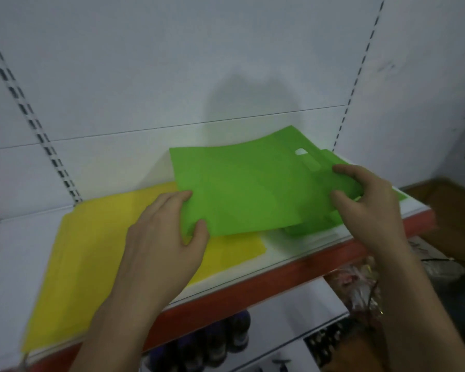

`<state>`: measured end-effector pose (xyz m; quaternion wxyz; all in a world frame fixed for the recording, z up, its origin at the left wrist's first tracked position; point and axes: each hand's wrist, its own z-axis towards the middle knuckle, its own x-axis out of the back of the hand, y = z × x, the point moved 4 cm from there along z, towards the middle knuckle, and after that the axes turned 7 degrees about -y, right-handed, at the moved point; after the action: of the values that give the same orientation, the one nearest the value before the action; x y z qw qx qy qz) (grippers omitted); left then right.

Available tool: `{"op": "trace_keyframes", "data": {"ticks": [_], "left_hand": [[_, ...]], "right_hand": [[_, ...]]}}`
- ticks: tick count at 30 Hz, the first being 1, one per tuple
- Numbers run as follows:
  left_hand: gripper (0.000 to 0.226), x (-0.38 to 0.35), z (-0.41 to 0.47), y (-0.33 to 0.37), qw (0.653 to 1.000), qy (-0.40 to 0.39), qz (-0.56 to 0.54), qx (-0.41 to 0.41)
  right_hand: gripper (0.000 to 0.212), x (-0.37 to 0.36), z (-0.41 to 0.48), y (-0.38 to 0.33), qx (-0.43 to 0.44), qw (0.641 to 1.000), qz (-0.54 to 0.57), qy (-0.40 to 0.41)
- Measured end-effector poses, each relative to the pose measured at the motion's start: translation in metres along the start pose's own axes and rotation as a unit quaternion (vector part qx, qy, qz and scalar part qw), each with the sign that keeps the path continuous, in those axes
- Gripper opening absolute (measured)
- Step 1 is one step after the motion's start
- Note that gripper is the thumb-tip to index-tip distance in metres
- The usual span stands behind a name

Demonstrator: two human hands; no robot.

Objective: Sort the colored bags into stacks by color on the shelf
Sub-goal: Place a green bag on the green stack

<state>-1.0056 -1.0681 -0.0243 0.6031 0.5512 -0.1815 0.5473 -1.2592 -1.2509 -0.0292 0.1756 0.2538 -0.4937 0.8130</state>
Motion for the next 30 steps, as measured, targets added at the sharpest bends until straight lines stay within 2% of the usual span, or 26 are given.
{"op": "trace_keyframes", "data": {"ticks": [8,14,19,21,28,30], "left_hand": [[0.066,-0.083,0.041,0.078,0.980,-0.167,0.106,-0.027],[0.066,-0.120,0.048,0.098,0.962,-0.237,0.132,-0.012],[0.074,-0.111,0.051,0.084,0.974,-0.201,0.102,0.021],[0.074,-0.103,0.049,0.076,0.978,-0.181,0.099,0.016],[0.076,-0.055,0.040,0.026,0.988,-0.114,0.102,-0.028],[0.070,-0.032,0.028,0.002,0.993,-0.085,0.080,-0.029]], "right_hand": [[0.048,0.040,0.069,0.093,-0.055,0.990,-0.130,0.021],[0.051,0.040,0.084,0.138,-0.103,0.974,-0.195,-0.044],[0.053,0.051,0.062,0.126,-0.049,0.980,-0.188,0.030],[0.049,0.050,0.050,0.107,-0.015,0.985,-0.169,0.036],[0.044,0.001,0.012,0.015,0.061,0.985,-0.144,-0.073],[0.046,-0.024,0.003,-0.014,0.087,0.981,-0.139,-0.104]]}}
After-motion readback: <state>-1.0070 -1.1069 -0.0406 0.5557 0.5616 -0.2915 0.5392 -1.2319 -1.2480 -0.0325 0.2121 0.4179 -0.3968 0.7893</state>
